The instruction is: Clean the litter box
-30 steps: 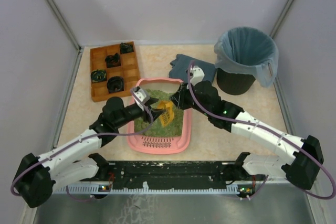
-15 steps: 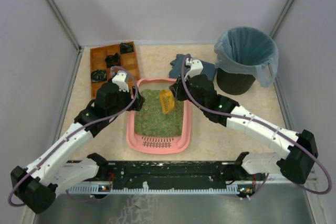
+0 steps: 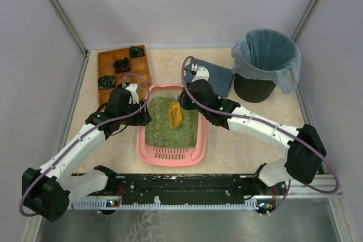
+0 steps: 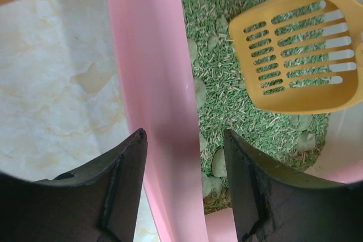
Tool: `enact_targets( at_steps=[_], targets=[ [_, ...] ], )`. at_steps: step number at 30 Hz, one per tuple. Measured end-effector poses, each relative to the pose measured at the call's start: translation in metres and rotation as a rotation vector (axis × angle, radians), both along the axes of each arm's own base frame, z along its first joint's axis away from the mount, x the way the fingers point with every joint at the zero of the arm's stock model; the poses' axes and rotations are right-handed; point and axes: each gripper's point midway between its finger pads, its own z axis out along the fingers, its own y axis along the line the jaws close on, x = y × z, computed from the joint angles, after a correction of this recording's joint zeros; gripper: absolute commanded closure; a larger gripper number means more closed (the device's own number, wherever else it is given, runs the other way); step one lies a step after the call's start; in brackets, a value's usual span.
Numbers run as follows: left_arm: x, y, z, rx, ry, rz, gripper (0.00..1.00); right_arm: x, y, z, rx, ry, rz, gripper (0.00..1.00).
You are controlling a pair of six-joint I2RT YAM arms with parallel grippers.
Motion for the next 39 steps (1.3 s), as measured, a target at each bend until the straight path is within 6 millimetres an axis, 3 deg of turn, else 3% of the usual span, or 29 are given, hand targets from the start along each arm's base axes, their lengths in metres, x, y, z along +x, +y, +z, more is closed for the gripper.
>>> enact_targets(
  at_steps=[3, 8, 19, 25, 31, 35, 39],
  targets=[
    [-0.003, -0.003, -0.013, 0.009, 0.046, -0.026, 0.42, -0.001, -0.001, -0.014, -0.017, 0.043, -0.032, 1.00],
    [-0.006, -0.005, -0.025, 0.030, 0.077, -0.063, 0.47, -0.002, 0.004, -0.020, -0.017, 0.075, -0.061, 1.00],
    [-0.005, -0.004, -0.031, 0.066, 0.076, -0.118, 0.52, -0.006, 0.026, -0.046, -0.032, 0.154, -0.044, 1.00],
    [-0.005, -0.004, -0.031, 0.066, 0.074, -0.128, 0.52, -0.011, 0.039, -0.058, 0.045, 0.193, -0.026, 1.00],
    [-0.005, -0.004, -0.031, 0.066, 0.073, -0.137, 0.52, -0.029, 0.050, -0.071, 0.183, 0.253, 0.002, 1.00],
    [-0.005, -0.004, -0.031, 0.066, 0.073, -0.138, 0.52, -0.048, 0.051, -0.079, 0.265, 0.304, 0.024, 1.00],
    [-0.004, -0.004, -0.032, 0.066, 0.073, -0.138, 0.52, -0.054, 0.049, -0.082, 0.323, 0.326, 0.015, 1.00]
  ],
)
